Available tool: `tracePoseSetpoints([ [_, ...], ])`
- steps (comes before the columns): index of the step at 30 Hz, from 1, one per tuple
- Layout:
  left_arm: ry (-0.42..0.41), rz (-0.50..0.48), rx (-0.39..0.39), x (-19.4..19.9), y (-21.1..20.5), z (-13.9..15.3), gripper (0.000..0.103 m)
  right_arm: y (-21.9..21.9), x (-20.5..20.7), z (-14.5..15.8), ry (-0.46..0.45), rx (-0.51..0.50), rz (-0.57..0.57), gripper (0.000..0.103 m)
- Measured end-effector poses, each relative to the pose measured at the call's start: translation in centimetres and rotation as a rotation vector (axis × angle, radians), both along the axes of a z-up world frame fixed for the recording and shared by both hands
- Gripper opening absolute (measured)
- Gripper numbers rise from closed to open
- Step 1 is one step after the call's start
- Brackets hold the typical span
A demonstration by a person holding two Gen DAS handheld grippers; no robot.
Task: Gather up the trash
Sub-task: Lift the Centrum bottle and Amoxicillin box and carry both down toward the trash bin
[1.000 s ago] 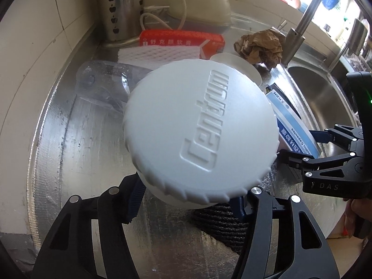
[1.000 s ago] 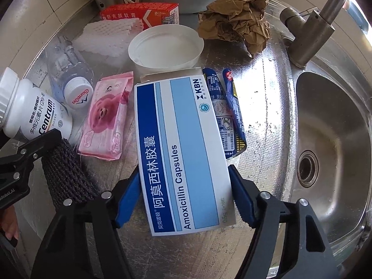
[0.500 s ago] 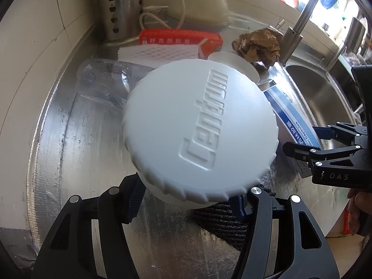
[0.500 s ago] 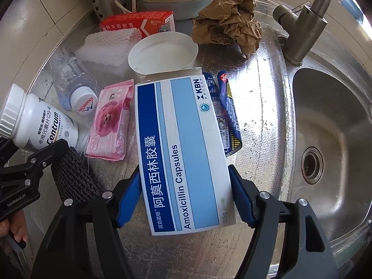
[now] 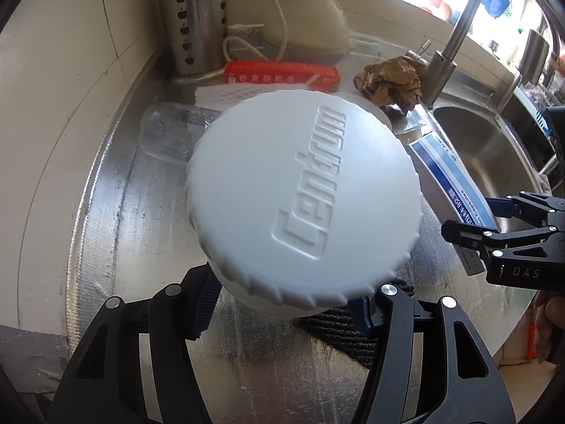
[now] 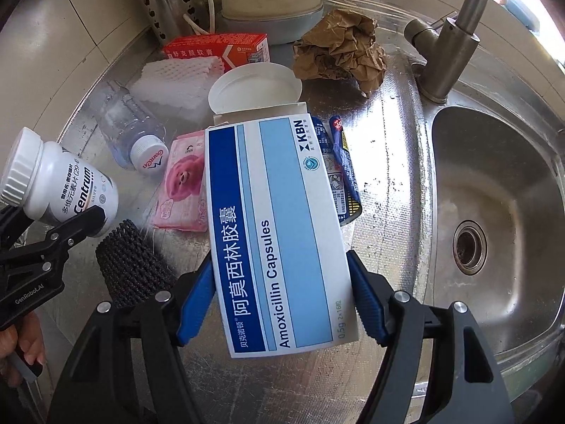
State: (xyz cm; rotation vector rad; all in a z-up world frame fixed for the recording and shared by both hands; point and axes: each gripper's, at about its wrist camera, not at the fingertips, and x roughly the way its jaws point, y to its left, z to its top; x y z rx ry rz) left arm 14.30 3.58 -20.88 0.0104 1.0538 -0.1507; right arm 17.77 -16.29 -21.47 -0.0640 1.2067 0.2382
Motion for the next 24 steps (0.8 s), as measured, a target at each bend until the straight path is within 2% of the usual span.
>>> tracePoseSetpoints([
  [15,-0.055,-0.042,0.026,-5.0,-0.4,3.9,0.059,0.0,-5.1,3.5,-0.048,0.034,0.016,0.07],
  [24,-0.041,-0.081,0.011,-10.9,-1.3,5.0,0.059,0.1,-10.9,5.4,-0.042,0.074,0.034,0.07],
])
